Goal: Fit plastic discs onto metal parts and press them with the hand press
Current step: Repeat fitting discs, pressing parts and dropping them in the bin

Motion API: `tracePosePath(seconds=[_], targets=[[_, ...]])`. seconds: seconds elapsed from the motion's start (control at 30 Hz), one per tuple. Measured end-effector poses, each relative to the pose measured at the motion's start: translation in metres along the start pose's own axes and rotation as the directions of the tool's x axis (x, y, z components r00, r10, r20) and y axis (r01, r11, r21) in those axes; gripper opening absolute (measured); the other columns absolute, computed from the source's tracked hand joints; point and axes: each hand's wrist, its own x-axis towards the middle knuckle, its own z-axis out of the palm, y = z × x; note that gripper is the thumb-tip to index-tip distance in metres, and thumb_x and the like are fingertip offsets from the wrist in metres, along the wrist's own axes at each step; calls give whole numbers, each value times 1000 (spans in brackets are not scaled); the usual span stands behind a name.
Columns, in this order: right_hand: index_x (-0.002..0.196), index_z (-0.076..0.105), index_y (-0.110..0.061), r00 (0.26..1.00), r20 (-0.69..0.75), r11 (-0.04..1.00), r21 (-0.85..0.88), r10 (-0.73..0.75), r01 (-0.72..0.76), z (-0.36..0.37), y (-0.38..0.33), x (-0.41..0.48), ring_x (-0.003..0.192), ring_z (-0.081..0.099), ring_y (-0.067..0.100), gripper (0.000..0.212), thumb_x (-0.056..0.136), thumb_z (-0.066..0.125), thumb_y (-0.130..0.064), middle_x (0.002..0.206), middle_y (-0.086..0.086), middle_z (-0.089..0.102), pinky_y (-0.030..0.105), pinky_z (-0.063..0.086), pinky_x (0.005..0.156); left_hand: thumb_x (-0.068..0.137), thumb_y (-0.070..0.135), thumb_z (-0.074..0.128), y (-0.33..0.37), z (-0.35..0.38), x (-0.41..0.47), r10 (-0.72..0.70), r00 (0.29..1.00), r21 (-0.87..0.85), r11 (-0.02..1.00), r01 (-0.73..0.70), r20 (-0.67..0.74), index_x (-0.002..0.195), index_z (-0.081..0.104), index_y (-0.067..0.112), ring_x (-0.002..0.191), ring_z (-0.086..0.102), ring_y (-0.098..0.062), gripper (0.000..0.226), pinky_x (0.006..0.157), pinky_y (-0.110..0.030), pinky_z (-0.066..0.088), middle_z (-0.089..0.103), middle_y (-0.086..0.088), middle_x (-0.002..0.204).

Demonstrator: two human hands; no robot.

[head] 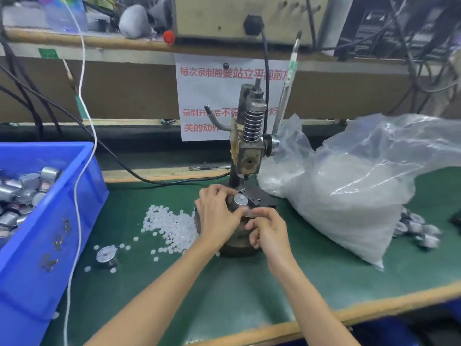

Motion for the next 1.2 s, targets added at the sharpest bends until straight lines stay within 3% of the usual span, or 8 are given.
tracePosePath(seconds=[0.3,0.5,0.57,0.67,0.7,0.8,0.97,1.2], targets=[[83,60,-15,976,-78,975,-112,-203,193,-3,-18,12,44,45,10,23,89,46,2,58,-6,58,23,36,50,73,40,72,-8,14,8,-37,998,-111,993,41,41,104,60,30,107,43,-6,35,85,-24,17,58,18,104],[121,56,-5,690,-377,784,-236,-618,574,-11,-173,72,99,57,-2,32,90,47,-6,115,1,62,15,46,87,76,41,71,-9,13,6,-21,999,-113,993,26,50,106,61,28,107,44,-8,35,86,-25,18,58,16,106],[139,41,-5,808,-276,852,-239,-520,466,-12,-219,95,95,62,13,48,93,48,-17,131,7,53,25,52,83,75,41,71,-8,12,6,-25,998,-118,993,31,51,106,61,29,107,44,-7,35,85,-25,17,58,17,105],[117,56,-11,882,-146,880,-247,-448,406,-3,-234,101,63,55,4,28,91,52,-22,98,0,59,22,45,60,75,41,72,-9,12,6,-25,999,-126,992,30,44,105,62,29,107,45,-7,35,85,-24,16,56,20,101],[95,58,-17,835,-227,855,-276,-501,438,1,-228,94,61,49,-1,9,89,55,-23,82,-6,56,20,41,63,74,41,73,-9,12,6,-25,999,-130,991,30,41,105,62,29,107,45,-7,34,85,-23,16,54,21,99],[63,39,-27,588,-481,735,-204,-650,646,5,-192,62,53,39,-2,30,87,56,-22,58,-13,43,17,37,60,73,41,73,-10,13,7,-25,999,-140,990,29,29,102,63,30,105,45,-6,33,84,-23,15,51,24,96],[67,38,-24,550,-468,611,25,-692,791,-6,-138,26,57,36,7,27,90,46,-13,61,-10,41,24,33,57,73,41,74,-12,15,7,-32,999,-152,988,34,15,103,63,30,104,43,-4,34,83,-21,14,48,24,94],[65,39,-28,523,-527,654,-84,-670,752,3,-168,49,53,43,2,28,91,45,-21,54,-15,42,29,40,61,74,41,73,-10,14,8,-30,999,-125,992,33,27,103,63,28,105,45,-7,32,83,-22,15,58,19,102]])
